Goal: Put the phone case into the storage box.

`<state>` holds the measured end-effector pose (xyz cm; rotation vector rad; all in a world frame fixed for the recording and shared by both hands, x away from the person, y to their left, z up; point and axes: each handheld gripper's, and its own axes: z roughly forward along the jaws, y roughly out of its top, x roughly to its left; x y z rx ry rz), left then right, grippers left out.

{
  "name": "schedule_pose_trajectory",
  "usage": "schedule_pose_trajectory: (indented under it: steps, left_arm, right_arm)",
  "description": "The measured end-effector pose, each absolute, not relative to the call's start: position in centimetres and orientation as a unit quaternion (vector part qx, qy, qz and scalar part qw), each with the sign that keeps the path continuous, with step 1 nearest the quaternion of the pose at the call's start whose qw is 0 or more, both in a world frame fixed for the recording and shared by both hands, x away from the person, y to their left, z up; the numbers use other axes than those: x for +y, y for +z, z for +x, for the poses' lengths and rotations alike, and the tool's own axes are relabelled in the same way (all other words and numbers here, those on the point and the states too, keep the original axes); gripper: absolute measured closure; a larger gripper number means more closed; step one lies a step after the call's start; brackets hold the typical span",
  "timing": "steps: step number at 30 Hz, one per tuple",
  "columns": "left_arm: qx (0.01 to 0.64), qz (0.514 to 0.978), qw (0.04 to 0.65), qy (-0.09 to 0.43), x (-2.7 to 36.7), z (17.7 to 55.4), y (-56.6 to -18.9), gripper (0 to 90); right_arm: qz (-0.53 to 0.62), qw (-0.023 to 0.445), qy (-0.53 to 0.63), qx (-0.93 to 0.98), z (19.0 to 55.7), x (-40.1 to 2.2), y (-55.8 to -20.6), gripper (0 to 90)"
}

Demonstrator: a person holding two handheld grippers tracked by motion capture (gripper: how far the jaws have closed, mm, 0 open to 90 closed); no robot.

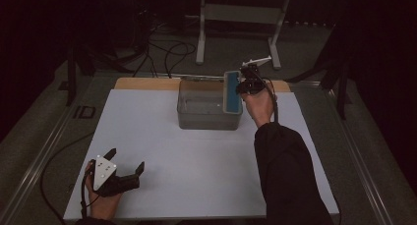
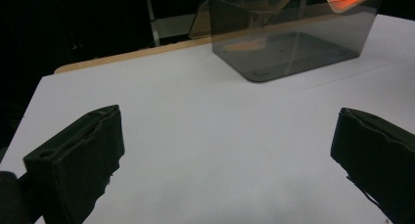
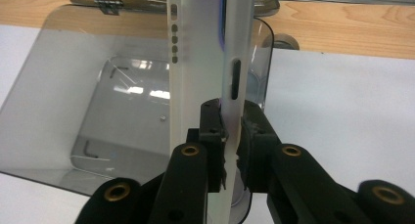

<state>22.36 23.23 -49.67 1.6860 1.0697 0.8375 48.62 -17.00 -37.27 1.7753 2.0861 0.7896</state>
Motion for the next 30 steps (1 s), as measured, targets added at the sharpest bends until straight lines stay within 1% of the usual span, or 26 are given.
schedule_pose_trajectory:
  steps: [10, 30]
  left_arm:
    - [0.437, 0.687, 0.469, 0.341, 23.3, 22.4, -49.7, 0.3]
    - [0.437, 0.686, 0.471, 0.341, 23.4, 22.3, -49.6, 0.3]
  right_arm:
    - [0.623, 0.143, 0.259, 0.724, 49.1, -17.0, -38.3, 82.4]
    - [0.625, 0.161, 0.216, 0.733, 49.8, -15.9, -39.8, 82.3]
